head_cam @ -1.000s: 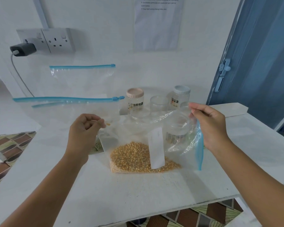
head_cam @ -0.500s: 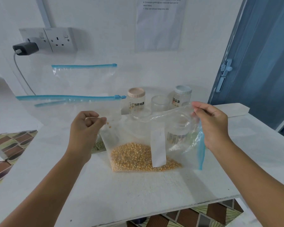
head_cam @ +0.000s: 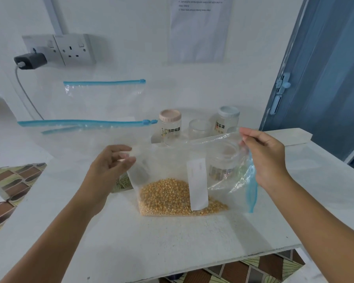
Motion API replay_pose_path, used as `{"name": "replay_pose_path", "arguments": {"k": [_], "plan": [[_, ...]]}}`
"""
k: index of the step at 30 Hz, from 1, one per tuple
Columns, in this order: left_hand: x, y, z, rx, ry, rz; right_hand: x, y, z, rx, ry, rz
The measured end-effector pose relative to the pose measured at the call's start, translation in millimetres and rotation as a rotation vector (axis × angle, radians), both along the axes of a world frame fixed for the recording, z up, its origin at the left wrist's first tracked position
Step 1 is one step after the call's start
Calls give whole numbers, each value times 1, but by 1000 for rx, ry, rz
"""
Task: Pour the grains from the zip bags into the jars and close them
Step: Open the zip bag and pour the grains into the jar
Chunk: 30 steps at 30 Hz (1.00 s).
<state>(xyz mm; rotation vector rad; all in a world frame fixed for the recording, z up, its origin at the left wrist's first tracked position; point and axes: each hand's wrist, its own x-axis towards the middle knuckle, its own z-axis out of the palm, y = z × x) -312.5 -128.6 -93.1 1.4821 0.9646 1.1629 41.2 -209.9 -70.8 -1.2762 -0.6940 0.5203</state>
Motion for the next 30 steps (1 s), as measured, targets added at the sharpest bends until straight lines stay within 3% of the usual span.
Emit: {"name": "replay_pose_path", "arguments": {"k": [7,17,22,30], "plan": [[0,-12,-13,-62,104,-205,0,2,1,-10,-17,29],[20,-2,-19,-92,-22,126,-1,-1,4,-25,-57,52],[3,-1,-22,-9,-91,185,-6,-4,13,9,-136,92],[-37,6,-27,47,-135,227,-35,3,2,30,-93,242]]}}
